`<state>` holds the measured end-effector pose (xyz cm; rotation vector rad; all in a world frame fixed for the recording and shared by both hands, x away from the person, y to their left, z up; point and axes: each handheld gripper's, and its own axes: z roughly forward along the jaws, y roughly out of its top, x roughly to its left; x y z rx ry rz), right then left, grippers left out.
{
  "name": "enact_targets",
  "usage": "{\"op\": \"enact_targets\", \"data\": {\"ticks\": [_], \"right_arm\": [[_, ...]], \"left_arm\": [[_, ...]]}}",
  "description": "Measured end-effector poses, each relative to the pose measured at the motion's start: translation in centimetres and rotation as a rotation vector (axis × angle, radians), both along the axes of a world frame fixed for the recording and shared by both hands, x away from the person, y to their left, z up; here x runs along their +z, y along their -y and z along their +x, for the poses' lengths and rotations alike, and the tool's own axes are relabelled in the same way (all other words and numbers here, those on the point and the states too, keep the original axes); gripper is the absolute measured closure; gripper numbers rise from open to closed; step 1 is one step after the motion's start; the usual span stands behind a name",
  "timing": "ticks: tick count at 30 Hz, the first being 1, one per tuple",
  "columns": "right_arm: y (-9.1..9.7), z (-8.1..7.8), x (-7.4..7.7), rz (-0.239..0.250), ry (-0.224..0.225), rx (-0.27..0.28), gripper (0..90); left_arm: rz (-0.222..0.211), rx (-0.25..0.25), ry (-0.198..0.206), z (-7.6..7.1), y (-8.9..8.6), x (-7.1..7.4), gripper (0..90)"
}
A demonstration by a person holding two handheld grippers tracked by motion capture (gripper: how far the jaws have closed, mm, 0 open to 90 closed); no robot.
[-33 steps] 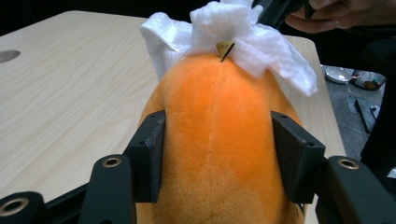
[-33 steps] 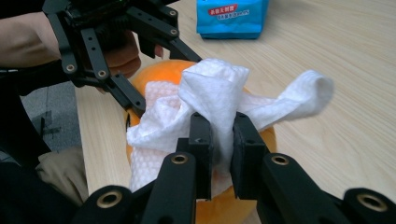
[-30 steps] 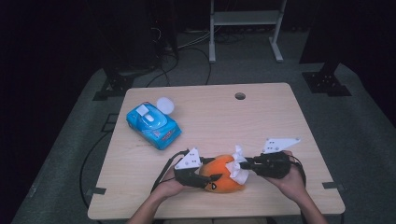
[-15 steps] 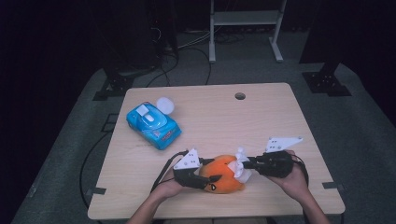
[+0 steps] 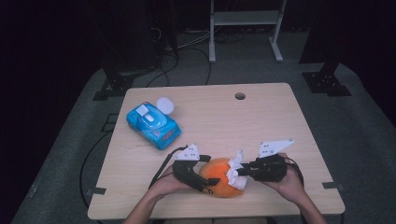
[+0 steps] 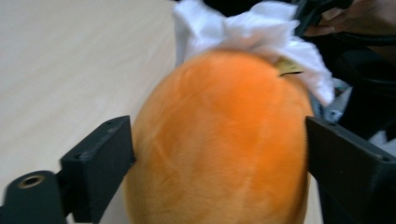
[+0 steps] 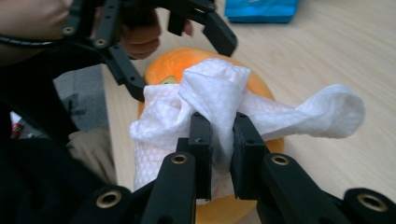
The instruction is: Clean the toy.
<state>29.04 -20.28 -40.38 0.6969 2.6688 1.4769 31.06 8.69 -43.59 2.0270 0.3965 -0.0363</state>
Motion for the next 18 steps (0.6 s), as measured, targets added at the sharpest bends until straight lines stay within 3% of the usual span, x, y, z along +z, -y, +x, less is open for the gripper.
{"op": "enact_targets", "data": {"ticks": [3, 7, 9, 10, 13, 15, 18], "right_arm": [[-0.1, -0.1, 0.1, -0.007, 0.004, -0.008, 79.6], [0.1, -0.1, 0.7, -0.002, 0.048, -0.071, 80.0], [0.3, -0.1, 1.2, 0.024, 0.075, -0.097, 80.1], [0.3, -0.2, 1.5, 0.028, 0.096, -0.112, 80.1], [0.3, 0.1, 2.0, 0.047, 0.12, -0.142, 80.0], [0.2, 0.3, 1.5, 0.036, 0.105, -0.143, 79.9], [0.0, 0.6, 0.6, 0.028, 0.058, -0.122, 79.7]], "left_arm": [[0.021, -0.001, 0.028, -0.3, 0.5, -0.3, 8.6], [-0.009, 0.013, 0.148, -0.8, 0.4, 0.3, 37.4], [-0.02, 0.034, 0.244, -1.1, 0.7, 0.9, 41.0], [-0.024, 0.048, 0.273, -1.1, 0.8, 1.1, 41.1], [-0.037, 0.066, 0.263, -0.8, 0.7, 0.9, 40.1], [-0.011, 0.066, 0.254, -0.8, 0.7, 0.3, 39.0], [-0.015, 0.058, 0.234, -0.6, 0.3, -0.1, 37.7]]}}
